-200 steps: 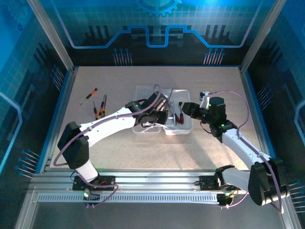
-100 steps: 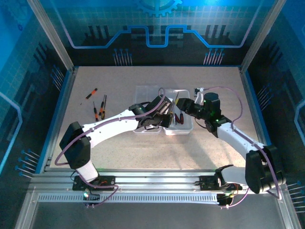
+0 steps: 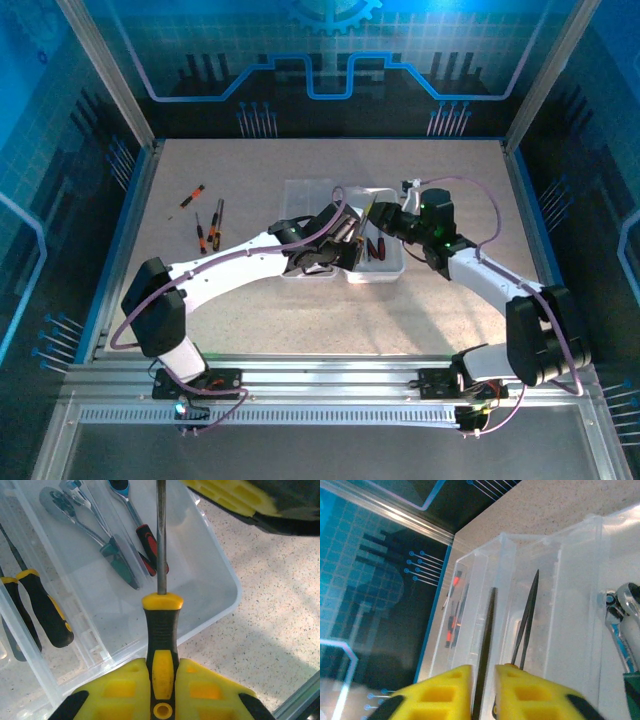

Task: Pack the tool kit

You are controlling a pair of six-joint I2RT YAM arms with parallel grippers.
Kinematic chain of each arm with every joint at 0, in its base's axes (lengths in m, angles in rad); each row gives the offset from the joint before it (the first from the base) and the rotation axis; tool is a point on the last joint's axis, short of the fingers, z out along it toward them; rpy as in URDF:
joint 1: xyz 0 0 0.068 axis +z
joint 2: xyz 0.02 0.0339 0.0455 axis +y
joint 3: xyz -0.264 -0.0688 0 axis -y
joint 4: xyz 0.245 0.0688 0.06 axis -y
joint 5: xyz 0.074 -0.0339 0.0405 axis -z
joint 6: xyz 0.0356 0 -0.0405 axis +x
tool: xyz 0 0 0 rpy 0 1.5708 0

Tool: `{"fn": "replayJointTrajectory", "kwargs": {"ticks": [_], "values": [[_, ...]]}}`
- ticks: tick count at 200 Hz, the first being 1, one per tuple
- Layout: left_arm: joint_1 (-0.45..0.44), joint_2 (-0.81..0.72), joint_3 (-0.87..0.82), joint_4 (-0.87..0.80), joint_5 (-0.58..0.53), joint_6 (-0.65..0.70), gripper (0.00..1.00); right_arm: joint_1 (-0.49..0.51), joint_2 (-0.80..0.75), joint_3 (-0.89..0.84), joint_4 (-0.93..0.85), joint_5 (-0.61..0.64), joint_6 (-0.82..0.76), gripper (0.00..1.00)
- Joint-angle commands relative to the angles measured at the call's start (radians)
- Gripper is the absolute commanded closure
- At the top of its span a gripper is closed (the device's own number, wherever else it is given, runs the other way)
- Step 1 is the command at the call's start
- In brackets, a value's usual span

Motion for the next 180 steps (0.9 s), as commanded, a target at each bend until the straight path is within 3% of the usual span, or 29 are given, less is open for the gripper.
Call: {"fn": "replayJointTrajectory", "kwargs": {"ticks": [1, 25, 52, 71, 90, 129, 159, 180], "values": [[-0.007, -0.036, -0.004, -0.003, 0.015, -0.002, 0.99, 0.014, 0.008, 0.026, 0.04, -0.019, 0.007, 0.92], [-0.008, -0.033, -0.003, 0.001, 0.025, -0.006, 0.94, 0.014, 0.003, 0.026, 0.036, -0.017, 0.003, 1.0], [-0.008, -0.043, 0.006, -0.016, 0.016, -0.004, 0.57, 0.013, 0.001, 0.034, 0.023, -0.005, -0.019, 1.0], [-0.006, -0.094, 0.001, -0.038, -0.047, 0.016, 0.34, 0.013, 0.012, 0.061, -0.006, 0.001, -0.052, 1.0], [0.003, -0.168, -0.025, -0.047, -0.145, 0.032, 0.19, 0.012, 0.04, 0.098, -0.043, 0.003, -0.093, 1.0], [0.138, -0.333, -0.138, -0.071, -0.274, -0.035, 0.1, 0.031, 0.157, 0.204, -0.105, -0.016, -0.147, 1.0], [0.295, -0.443, -0.262, -0.074, -0.235, -0.13, 0.09, 0.073, 0.251, 0.29, -0.192, -0.01, -0.21, 1.0], [0.345, -0.495, -0.324, -0.064, -0.215, -0.154, 0.08, 0.094, 0.304, 0.332, -0.24, -0.005, -0.244, 1.0]]}}
